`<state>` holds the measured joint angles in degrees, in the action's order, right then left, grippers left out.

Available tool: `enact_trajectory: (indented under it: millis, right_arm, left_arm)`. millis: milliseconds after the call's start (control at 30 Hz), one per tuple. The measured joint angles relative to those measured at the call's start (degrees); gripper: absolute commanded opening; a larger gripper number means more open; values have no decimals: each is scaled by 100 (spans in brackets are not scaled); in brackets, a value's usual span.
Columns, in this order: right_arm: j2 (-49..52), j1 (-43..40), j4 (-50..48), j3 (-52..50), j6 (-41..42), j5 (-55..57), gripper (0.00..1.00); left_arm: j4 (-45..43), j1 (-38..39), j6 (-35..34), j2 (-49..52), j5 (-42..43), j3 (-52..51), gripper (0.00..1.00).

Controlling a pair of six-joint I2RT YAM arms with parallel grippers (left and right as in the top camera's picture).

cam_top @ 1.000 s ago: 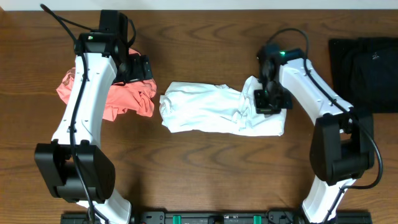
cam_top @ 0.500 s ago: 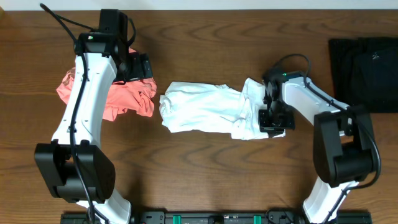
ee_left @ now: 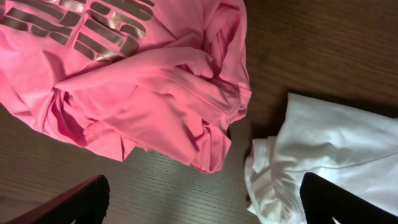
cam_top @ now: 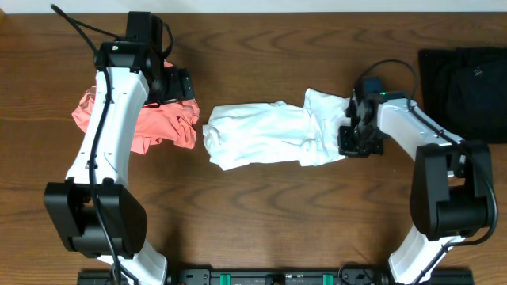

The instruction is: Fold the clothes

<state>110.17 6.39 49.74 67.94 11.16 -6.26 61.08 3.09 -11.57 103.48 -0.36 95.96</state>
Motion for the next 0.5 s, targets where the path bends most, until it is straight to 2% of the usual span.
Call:
enact_trajectory:
  millis: [233, 500]
  right_arm:
    - [0, -415, -98, 20, -203, -9, 1]
    - [-57, -503, 103, 295, -269, 46, 1]
  left_arm:
    - [-7, 0, -11, 0, 0, 0, 98]
    - [9, 0, -87, 0, 2, 0, 98]
